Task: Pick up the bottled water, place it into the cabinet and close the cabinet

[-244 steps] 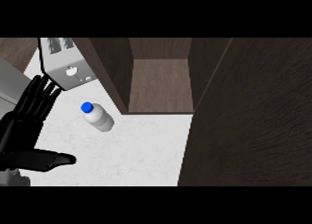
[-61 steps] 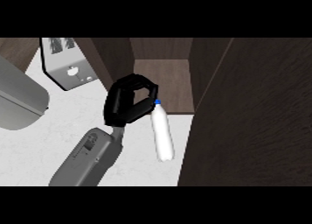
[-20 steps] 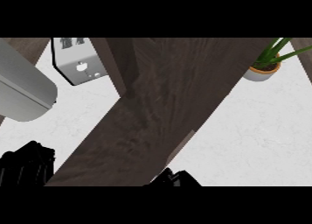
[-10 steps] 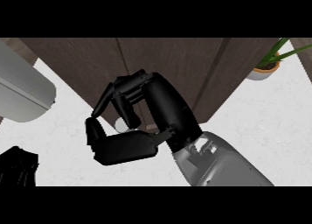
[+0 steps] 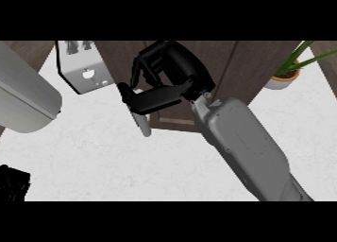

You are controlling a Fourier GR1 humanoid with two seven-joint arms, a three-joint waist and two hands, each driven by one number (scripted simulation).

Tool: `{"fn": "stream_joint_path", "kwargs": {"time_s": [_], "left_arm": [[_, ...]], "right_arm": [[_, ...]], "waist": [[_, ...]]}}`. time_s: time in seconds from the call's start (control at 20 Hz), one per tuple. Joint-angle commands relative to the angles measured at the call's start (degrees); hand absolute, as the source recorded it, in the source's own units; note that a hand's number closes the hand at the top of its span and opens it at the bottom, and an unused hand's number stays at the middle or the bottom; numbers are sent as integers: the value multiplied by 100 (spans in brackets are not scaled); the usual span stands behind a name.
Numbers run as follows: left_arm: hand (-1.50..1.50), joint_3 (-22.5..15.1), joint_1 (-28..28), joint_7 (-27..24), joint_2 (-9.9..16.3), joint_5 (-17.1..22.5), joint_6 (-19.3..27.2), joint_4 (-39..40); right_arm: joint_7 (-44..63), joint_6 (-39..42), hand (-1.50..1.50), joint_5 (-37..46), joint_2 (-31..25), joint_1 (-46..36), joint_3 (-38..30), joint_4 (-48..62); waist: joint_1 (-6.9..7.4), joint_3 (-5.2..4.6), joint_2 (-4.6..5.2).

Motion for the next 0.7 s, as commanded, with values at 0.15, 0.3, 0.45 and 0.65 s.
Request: {"fn": "stream_joint_path", "kwargs": {"time_s": [0.15,0.3,0.45,0.65], "left_arm": [[150,-6,-86,21,21,4,-206,134],[150,91,-115,21,6,59,-159,110],[150,8,-165,100,4,51,-158,-53],[150,3,-280,170,-2,-20,-25,-128]], "right_arm": [[-552,271,150,28,-483,-419,-756,1411],[-698,550,150,-78,-715,-345,-861,1462],[-936,667,150,-14,-651,-306,-767,1754],[-1042,860,150,-108,-770,-318,-861,1826]], "waist": [[-30,38,213],[-59,40,208],[0,41,242],[-49,46,232]]}}
